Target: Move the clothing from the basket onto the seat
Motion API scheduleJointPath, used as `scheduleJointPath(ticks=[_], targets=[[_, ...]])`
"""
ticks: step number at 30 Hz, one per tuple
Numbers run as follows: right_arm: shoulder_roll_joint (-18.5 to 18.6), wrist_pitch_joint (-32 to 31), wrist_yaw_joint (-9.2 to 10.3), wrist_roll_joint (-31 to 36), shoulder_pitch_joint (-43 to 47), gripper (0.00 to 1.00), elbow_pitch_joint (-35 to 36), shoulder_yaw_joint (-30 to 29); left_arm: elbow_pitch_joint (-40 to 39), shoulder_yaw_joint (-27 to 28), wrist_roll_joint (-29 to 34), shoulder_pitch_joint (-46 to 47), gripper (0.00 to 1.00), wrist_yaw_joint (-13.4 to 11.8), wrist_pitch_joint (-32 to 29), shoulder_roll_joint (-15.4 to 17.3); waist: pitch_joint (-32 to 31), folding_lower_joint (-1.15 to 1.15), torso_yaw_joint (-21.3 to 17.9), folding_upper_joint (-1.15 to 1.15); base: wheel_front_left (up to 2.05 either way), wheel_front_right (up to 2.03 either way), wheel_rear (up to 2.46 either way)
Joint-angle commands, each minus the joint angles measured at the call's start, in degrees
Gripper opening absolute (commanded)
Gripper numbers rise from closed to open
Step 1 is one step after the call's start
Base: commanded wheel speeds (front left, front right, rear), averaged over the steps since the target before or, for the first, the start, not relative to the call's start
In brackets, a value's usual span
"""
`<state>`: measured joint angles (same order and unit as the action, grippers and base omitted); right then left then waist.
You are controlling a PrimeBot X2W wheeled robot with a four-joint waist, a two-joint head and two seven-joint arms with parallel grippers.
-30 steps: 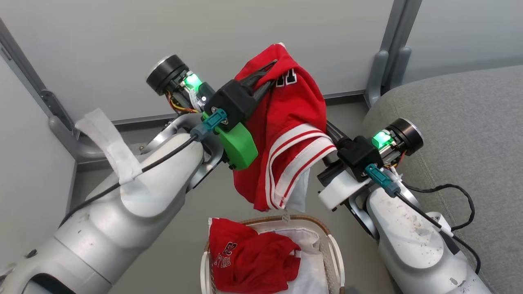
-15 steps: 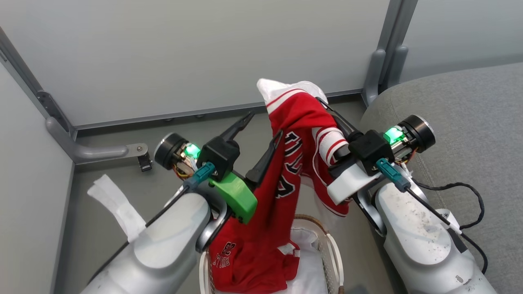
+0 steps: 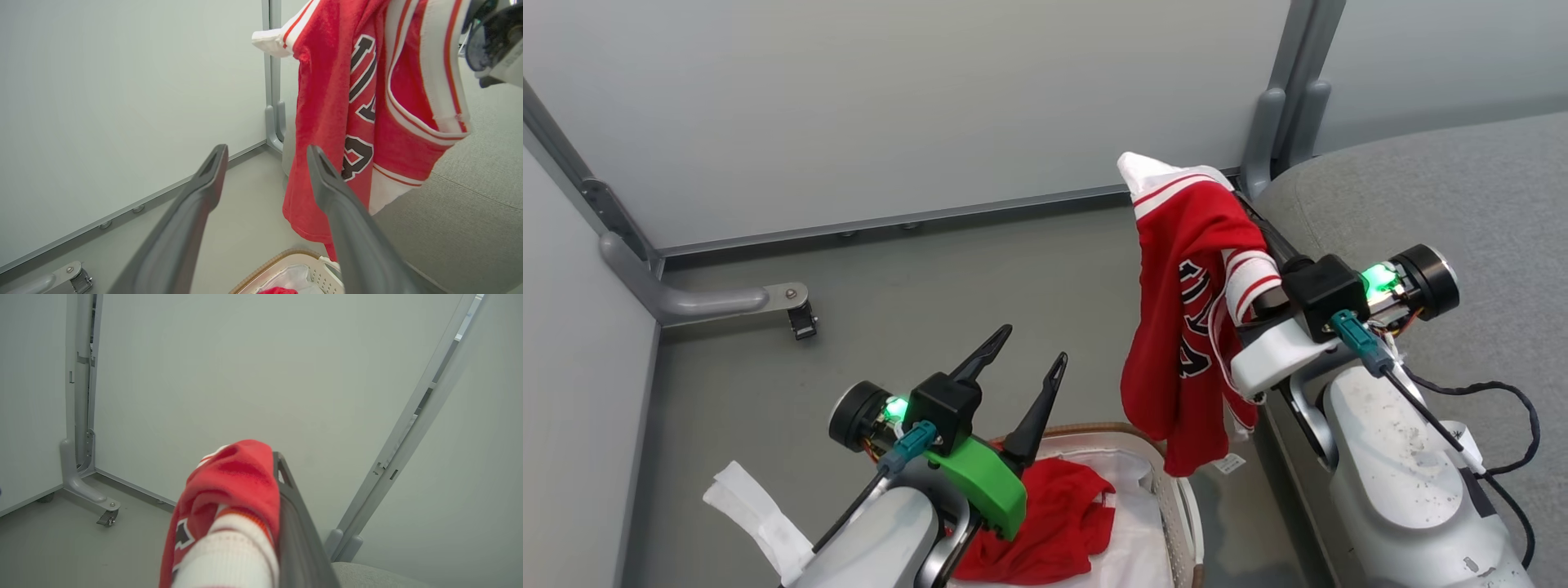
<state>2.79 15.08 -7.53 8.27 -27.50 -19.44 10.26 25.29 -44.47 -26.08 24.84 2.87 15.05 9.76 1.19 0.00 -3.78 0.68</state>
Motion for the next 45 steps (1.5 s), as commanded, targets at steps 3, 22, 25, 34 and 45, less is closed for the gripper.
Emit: scheduleJointPath(ticks=[3, 22, 25, 34, 45], targets=[[0.18, 0.14, 0.08, 0.81, 0.8, 0.0, -0.17, -0.86, -0.08, 1.62, 1.5, -1.82, 1.0, 0.54, 0.12, -0.62, 0.65, 0.0, -1.63, -0.68, 0.0, 0.0, 0.0], [0.48, 0.14, 0.09, 4.54, -2.21, 0.0, 1.65, -8.46, -0.39, 4.4, 8.07, 1.67, 1.0, 3.55, 0.12, -3.0, 11.18, 0.0, -22.43, -0.68, 0.0, 0.0, 0.0], [0.3, 0.14, 0.09, 4.34, -1.73, 0.0, 1.93, -9.38, -0.1, 4.21, 8.55, 2.6, 1.0, 3.78, 0.12, -3.35, 12.15, 0.0, -24.93, -0.68, 0.0, 0.0, 0.0], [0.07, 0.14, 0.09, 4.66, -3.1, 0.0, 1.75, -9.4, 0.49, 2.98, 9.67, 4.42, 1.0, 4.36, 0.12, -3.28, 14.88, 0.0, -27.32, -0.68, 0.0, 0.0, 0.0], [8.65, 0.14, 0.1, 7.59, -17.6, 0.0, -1.54, -11.72, -0.28, 1.56, 11.44, 7.28, 1.0, 4.56, 0.12, -2.28, 19.51, 0.0, -18.66, -0.68, 0.0, 0.0, 0.0]])
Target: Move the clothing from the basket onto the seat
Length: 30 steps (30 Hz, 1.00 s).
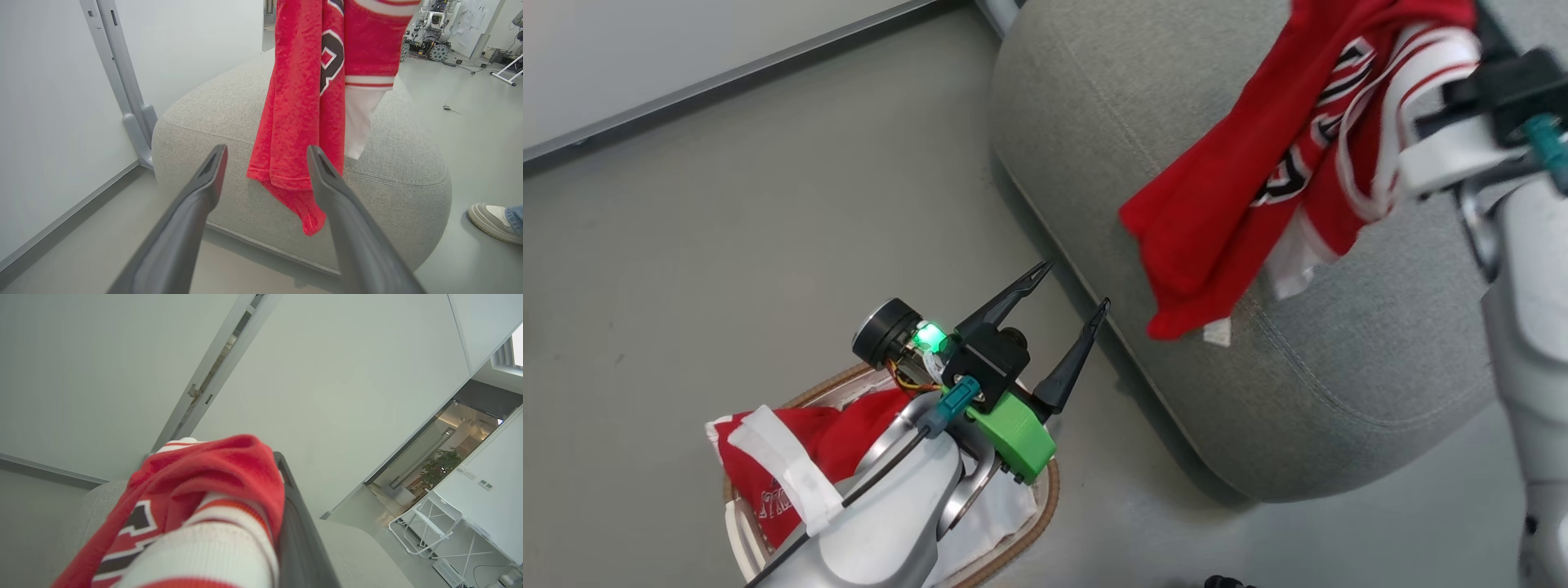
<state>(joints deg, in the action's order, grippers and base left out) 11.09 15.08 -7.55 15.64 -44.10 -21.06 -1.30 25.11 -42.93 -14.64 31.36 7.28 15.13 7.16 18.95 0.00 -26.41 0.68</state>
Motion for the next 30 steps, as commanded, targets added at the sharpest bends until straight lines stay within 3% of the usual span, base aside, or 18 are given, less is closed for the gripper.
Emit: scheduleJointPath(ticks=[1, 9, 13, 16, 19, 23, 30], targets=[[2.07, 0.14, 0.11, 0.5, -3.11, 0.0, -0.72, -0.78, -0.22, -0.05, 0.08, 0.89, 1.0, 0.16, 0.03, 0.11, 2.09, 0.0, 5.29, -0.68, 0.0, 0.0, 0.0], [17.16, 0.13, 0.12, 4.14, -20.17, 0.0, -8.29, -4.28, -1.7, -1.03, 0.64, 2.16, 1.0, 0.23, 0.02, -0.64, 4.44, 0.0, 14.1, -0.68, 0.0, 0.0, 0.0], [22.49, -0.04, 0.11, 6.16, -25.78, 0.0, -12.78, -5.89, -2.46, -1.5, 0.97, 2.75, 1.0, 0.24, 0.01, -0.92, 5.97, 0.0, 17.43, -0.68, 0.0, 0.0, 0.0], [24.27, -0.18, 0.11, 7.01, -27.87, 0.0, -16.46, -7.59, -3.15, -1.96, 1.16, 2.95, 1.0, 0.25, 0.01, -0.87, 7.55, 0.0, 19.16, -0.68, 0.0, 0.0, 0.0], [24.23, -0.1, 0.11, 7.94, -27.5, 0.0, -20.14, -10.71, -3.58, -2.23, 1.24, 3.33, 1.0, 0.27, 0.01, -0.16, 9.69, 0.0, 20.25, -0.68, 0.0, 0.0, 0.0], [21.5, 0.07, 0.11, 10.07, -23.85, 0.0, -24.04, -14.86, -3.51, -2.2, 1.27, 3.51, 1.0, 0.26, 0.01, 0.89, 12.13, 0.0, 20.68, -0.68, 0.0, 0.0, 0.0], [13.73, 0.11, 0.11, 12.84, -15.53, 0.0, -26.02, -20.62, -3.56, -2.45, 1.5, 4.1, 1.0, 0.0, -0.9, 3.27, 13.99, 0.0, 19.08, -0.68, 0.0, 0.0, 0.0]])
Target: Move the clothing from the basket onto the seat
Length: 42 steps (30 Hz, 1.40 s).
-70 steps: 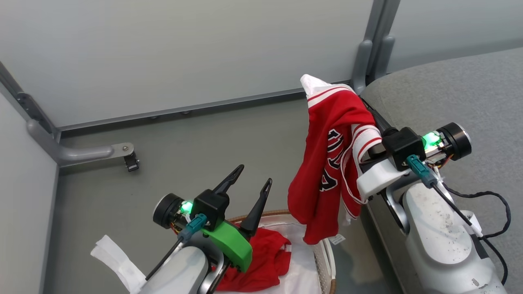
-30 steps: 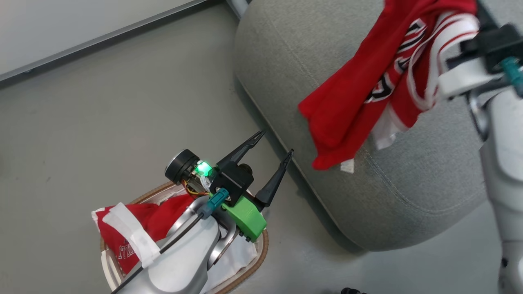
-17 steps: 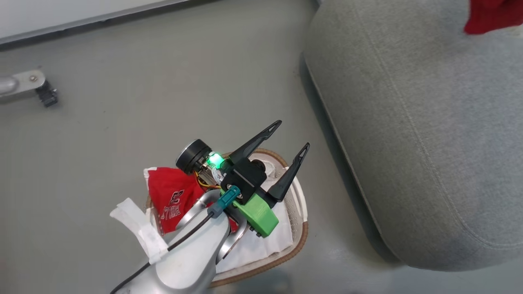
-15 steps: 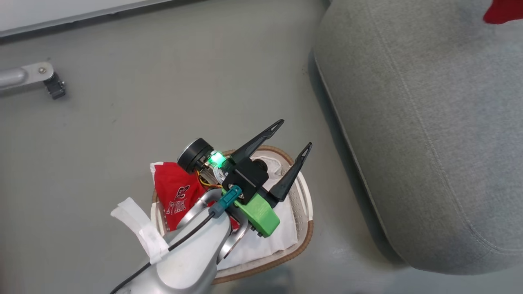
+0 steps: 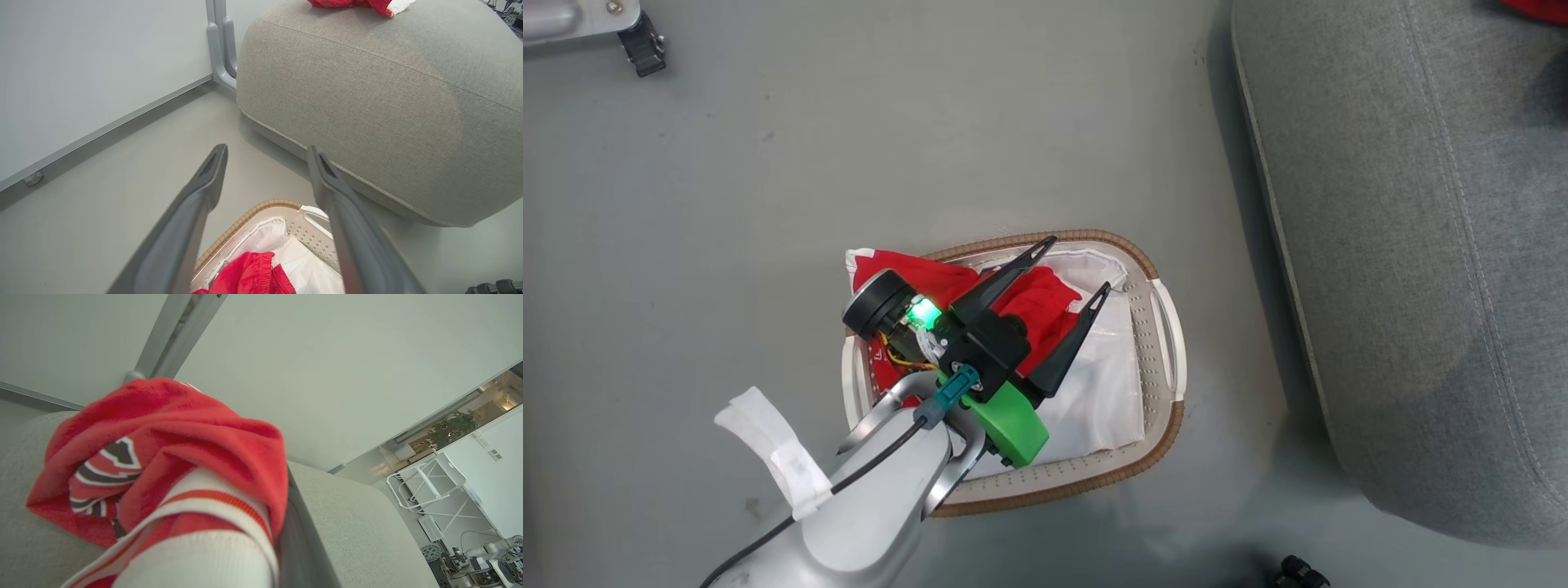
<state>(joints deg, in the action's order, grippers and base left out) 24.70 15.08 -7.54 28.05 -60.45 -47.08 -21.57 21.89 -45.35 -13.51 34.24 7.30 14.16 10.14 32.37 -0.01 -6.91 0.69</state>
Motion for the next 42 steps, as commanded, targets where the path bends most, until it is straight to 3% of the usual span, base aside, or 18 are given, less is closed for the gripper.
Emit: scheduleJointPath(ticks=[1, 9, 10, 11, 13, 14, 29, 33, 42], targets=[[-0.56, 0.11, 0.1, 0.58, 1.59, 0.0, 0.06, -0.74, -0.4, 0.01, 0.29, 1.26, 1.0, -0.06, -0.19, 0.5, 0.53, 0.01, -0.65, -0.69, 0.0, 0.0, 0.0], [-4.68, 0.12, 0.1, 1.17, 7.94, 0.0, 0.86, -3.27, -1.27, 0.01, -0.6, 0.2, 1.0, -0.68, -1.41, 1.9, -0.13, 0.01, -3.78, -0.69, 0.0, 0.0, 0.0], [-5.02, 0.12, 0.1, 1.08, 8.57, 0.02, 1.16, -3.51, -1.35, 0.01, -0.76, 0.03, 1.0, -0.66, -1.47, 2.04, -0.22, 0.01, -4.13, -0.69, 0.0, 0.0, 0.0], [-5.43, 0.12, 0.1, 0.77, 9.38, 0.17, 1.58, -3.98, -1.44, -0.06, -0.93, -0.16, 1.0, -0.68, -1.62, 2.21, -0.34, 0.01, -4.49, -0.69, 0.0, 0.0, 0.0], [-6.01, 0.12, 0.1, 0.37, 11.09, 0.17, 2.59, -4.69, -1.52, -0.01, -1.2, -0.41, 1.0, -0.8, -1.7, 2.47, -0.55, 0.01, -5.23, -0.69, 0.0, 0.0, 0.0], [-6.39, 0.12, 0.1, 0.31, 11.96, 1.0, 2.77, -4.9, -1.51, -0.02, -1.31, -0.53, 1.0, -0.81, -1.76, 2.6, -0.7, 0.01, -5.56, -0.69, 0.0, 0.0, 0.0], [-15.98, 0.12, 0.1, -9.84, 27.26, 1.0, 12.3, -5.08, 0.97, 1.3, -4.09, -2.02, 1.0, -1.5, -0.26, 2.44, -6.17, 0.01, -9.91, -0.69, 0.0, 0.0, 0.0], [-16.63, 0.12, 0.1, -11.71, 29.07, 1.0, 14.95, -3.2, 1.92, 1.91, -4.84, -2.43, 1.0, -1.73, 0.33, 2.13, -8.14, 0.01, -9.73, -0.69, 0.0, 0.0, 0.0], [-13.59, 0.13, 0.1, -15.81, 27.72, 1.0, 21.3, 2.75, 2.6, 6.57, -7.15, -5.51, 1.0, -3.03, 1.09, -0.35, -14.7, 0.01, -5.62, -0.69, 0.0, 0.0, 0.0]])
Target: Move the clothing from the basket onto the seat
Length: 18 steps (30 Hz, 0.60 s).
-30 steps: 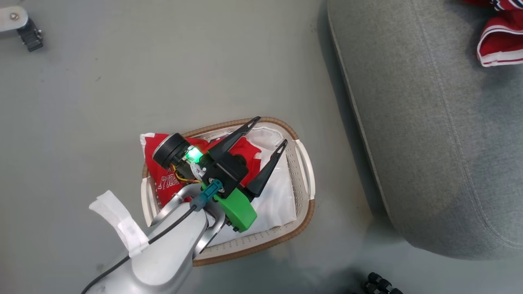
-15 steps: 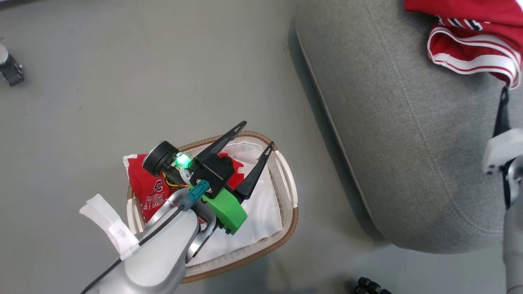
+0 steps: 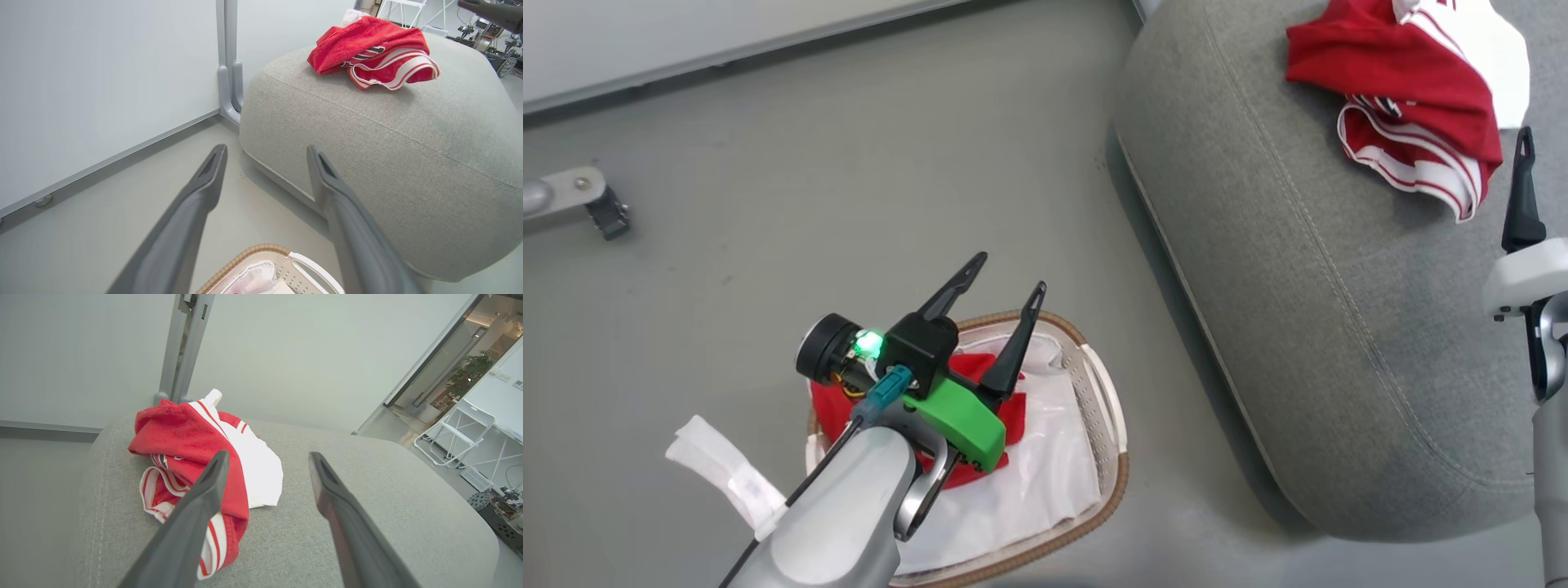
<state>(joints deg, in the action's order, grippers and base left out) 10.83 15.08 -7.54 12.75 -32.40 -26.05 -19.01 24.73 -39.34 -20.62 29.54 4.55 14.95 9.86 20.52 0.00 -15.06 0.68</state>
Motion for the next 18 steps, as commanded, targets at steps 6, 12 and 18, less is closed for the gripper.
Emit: scheduleJointPath(ticks=[6, 12, 18], targets=[[0.73, 0.13, 0.1, -2.61, -0.8, 1.0, 1.92, 2.85, -2.31, 6.63, -0.03, -5.24, 1.0, -1.34, 0.26, -1.16, -6.72, 0.0, 6.6, -0.68, 0.0, 0.0, 0.0], [-1.32, 0.13, 0.1, -4.85, 0.97, 1.0, 4.21, 7.42, -3.99, 13.55, 0.93, -10.86, 1.0, -2.03, 0.2, -1.77, -9.17, 0.0, 9.35, -0.68, 0.0, 0.0, 0.0], [-5.01, 0.13, 0.1, -7.27, 6.12, 1.0, 6.77, 9.74, -6.04, 20.32, 2.33, -16.86, 1.0, -2.36, 0.21, -3.36, -11.84, 0.0, 11.25, -0.68, 0.0, 0.0, 0.0]])
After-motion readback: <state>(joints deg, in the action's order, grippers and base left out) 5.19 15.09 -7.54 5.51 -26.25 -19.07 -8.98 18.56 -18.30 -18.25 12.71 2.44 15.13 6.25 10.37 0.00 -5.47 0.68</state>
